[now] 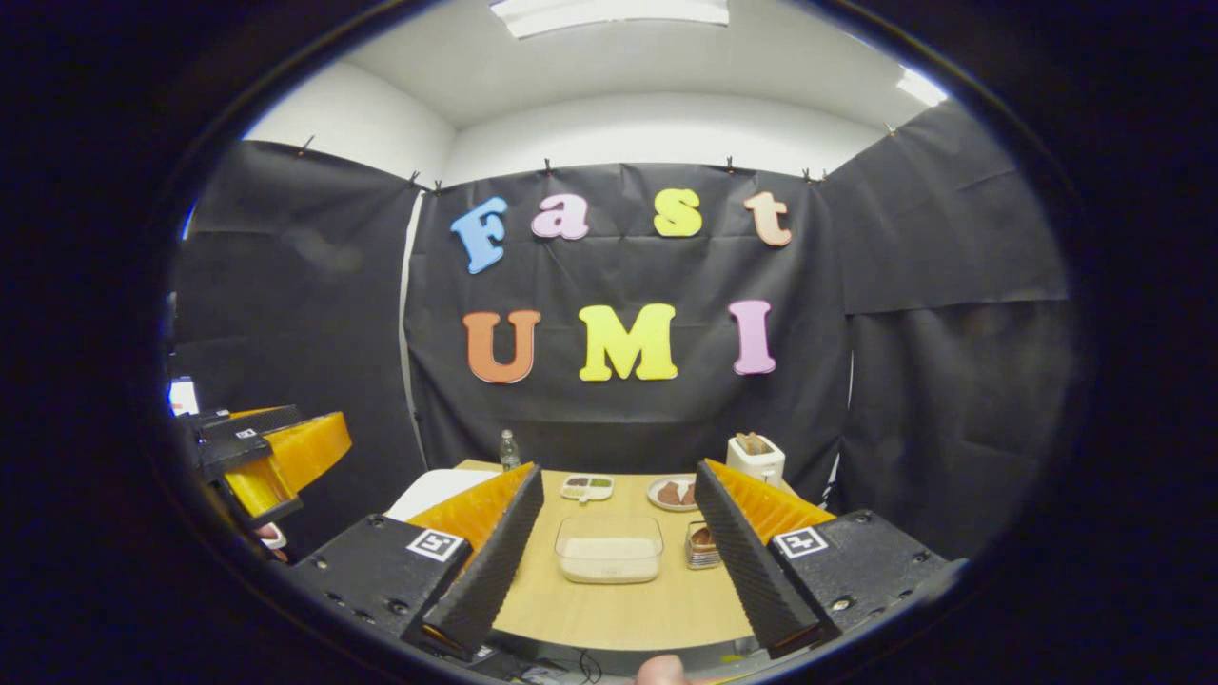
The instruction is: Close the left gripper, press the button to open the rice cooker; take a wooden spoon from the chopstick holder with the right hand, scoop a spoonful of rice and pour it into the rice cooker, then put the wooden spoon back into the chopstick holder.
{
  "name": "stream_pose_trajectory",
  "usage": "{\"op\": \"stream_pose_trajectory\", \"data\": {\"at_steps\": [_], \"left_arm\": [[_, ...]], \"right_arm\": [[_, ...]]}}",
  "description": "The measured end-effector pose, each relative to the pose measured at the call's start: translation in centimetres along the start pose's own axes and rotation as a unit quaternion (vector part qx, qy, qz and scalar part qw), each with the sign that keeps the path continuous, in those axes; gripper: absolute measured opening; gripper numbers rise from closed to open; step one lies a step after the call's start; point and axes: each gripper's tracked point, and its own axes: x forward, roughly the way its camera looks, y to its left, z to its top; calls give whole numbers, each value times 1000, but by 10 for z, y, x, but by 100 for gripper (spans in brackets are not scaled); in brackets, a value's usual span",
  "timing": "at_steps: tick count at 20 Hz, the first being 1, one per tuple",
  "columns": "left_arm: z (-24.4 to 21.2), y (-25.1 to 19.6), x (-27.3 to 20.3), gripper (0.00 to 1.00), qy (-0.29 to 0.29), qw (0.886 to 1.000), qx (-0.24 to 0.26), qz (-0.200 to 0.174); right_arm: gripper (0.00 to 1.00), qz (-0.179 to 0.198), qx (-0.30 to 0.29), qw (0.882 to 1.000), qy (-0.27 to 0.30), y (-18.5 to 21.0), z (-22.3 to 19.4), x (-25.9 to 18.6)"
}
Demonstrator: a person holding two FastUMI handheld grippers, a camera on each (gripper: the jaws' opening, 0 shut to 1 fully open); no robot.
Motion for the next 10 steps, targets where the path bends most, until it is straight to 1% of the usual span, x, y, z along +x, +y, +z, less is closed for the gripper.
{"op": "stream_pose_trajectory", "data": {"at_steps": [1,5,7,8,9,10], "left_arm": [[1,-3,-2,94,-1,1000,-4,-3],[1,-5,-3,94,-3,1000,-3,-9],[3,-4,-4,94,-4,1000,-2,-9],[4,-5,-4,95,-6,1000,-1,-11],[4,-4,-5,95,-7,1000,-2,-10],[3,-3,-4,95,-5,1000,-4,-11]], "right_arm": [[100,4,1,1000,3,3,-2,-2],[100,21,10,1000,11,16,-7,-2],[100,24,12,1000,6,19,-3,-2],[96,23,10,1000,3,19,-1,-2],[96,24,9,1000,3,19,-1,-2],[100,24,10,1000,4,19,-3,-2]]}}
